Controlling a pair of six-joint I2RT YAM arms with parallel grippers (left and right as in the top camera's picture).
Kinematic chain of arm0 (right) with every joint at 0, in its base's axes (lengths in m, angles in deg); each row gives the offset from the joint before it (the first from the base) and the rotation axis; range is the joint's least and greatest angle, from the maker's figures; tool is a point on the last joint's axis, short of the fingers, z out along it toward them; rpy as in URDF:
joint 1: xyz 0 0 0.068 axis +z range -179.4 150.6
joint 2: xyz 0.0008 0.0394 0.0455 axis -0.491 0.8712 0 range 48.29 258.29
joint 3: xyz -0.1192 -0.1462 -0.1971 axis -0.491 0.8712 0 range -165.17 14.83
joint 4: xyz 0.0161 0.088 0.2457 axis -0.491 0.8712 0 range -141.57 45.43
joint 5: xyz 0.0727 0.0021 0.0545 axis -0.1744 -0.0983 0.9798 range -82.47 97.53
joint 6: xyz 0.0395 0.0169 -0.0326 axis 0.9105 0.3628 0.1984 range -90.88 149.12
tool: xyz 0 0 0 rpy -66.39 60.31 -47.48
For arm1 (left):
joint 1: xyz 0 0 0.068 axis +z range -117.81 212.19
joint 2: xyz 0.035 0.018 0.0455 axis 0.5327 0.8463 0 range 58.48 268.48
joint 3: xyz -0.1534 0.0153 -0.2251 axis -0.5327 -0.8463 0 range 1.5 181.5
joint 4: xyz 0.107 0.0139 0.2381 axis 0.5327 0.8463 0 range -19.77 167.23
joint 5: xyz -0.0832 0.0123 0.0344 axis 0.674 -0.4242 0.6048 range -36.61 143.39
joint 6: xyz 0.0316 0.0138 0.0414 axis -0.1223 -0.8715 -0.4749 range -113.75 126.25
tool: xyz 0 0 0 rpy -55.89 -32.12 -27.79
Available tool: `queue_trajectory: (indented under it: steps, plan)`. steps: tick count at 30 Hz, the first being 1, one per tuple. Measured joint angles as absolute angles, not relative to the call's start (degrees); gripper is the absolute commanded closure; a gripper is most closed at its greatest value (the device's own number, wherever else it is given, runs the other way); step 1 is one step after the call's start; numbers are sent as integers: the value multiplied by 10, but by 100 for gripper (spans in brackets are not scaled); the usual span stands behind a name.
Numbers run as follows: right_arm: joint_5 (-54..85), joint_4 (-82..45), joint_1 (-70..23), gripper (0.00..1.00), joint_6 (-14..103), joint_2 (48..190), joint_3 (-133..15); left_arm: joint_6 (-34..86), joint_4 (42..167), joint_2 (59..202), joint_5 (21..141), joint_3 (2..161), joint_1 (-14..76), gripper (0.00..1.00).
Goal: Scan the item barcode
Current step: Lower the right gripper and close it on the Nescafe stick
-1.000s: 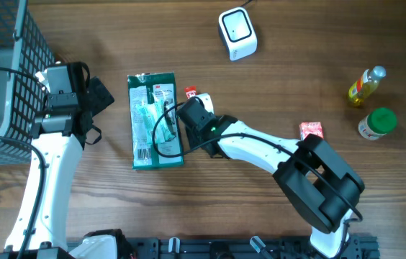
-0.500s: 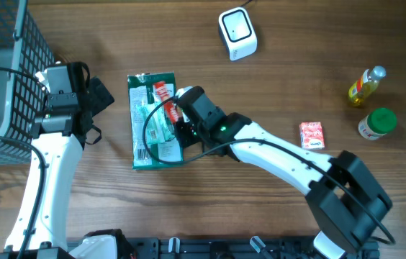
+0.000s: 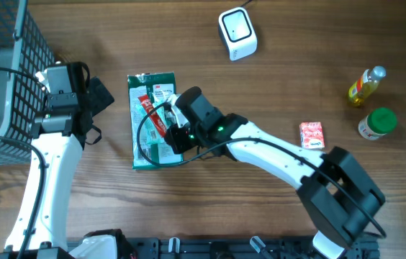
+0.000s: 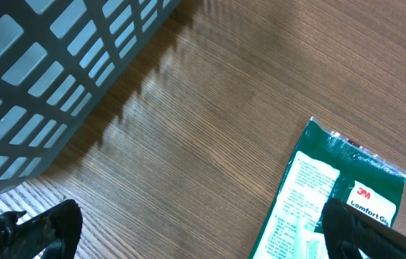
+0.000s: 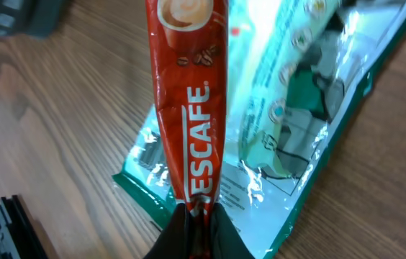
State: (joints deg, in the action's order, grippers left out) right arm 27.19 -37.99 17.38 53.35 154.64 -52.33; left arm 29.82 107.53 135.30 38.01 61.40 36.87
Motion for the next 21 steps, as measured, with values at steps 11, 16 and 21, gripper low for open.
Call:
queue_trajectory:
  steps: [11,16,21]
  plan:
    - [274,-400,174,41,576,1579,-523,298,1075,1353,380,614,369,0]
    - [274,-400,174,41,574,1579,-523,298,1075,1353,380,614,369,0]
    - [274,-399,174,41,558,1579,-523,298,1075,1353,380,614,369,0]
